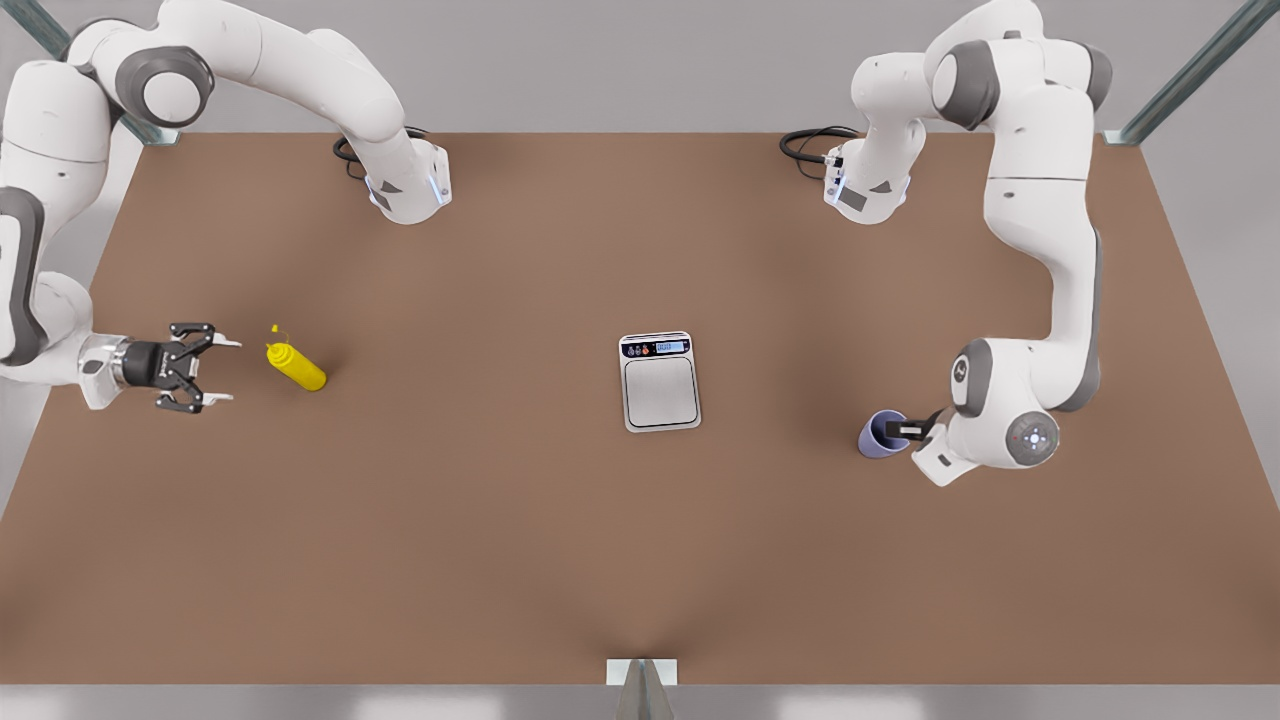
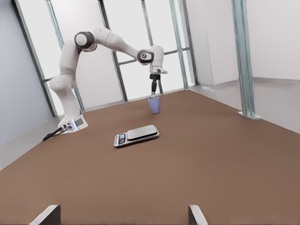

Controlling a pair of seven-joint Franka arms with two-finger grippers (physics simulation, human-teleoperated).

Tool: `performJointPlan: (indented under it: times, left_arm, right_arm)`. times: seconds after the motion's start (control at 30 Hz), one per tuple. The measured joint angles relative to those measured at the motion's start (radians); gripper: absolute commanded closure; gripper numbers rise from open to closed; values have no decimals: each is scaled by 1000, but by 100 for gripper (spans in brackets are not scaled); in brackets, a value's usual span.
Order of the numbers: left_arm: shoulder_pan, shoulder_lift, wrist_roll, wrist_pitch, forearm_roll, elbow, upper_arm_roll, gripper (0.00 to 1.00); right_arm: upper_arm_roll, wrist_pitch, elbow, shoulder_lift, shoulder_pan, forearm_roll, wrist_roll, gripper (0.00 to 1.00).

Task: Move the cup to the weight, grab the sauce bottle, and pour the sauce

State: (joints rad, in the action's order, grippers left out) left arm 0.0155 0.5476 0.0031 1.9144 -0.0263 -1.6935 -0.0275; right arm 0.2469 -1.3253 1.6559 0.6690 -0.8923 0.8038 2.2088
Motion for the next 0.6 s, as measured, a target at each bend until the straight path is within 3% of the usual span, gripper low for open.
performJointPlan:
  times: [0.27,0.33,0.6]
  left_arm:
    - [0,44,0,38,0,0,-2,26]
    - [0,47,0,38,0,0,-3,39]
    - [-2,67,0,43,0,0,-18,66]
  right_arm:
    - [11,-36,82,-3,25,4,11,0]
    - [11,-37,82,-2,24,2,23,0]
    - [11,19,-4,1,-84,-58,92,0]
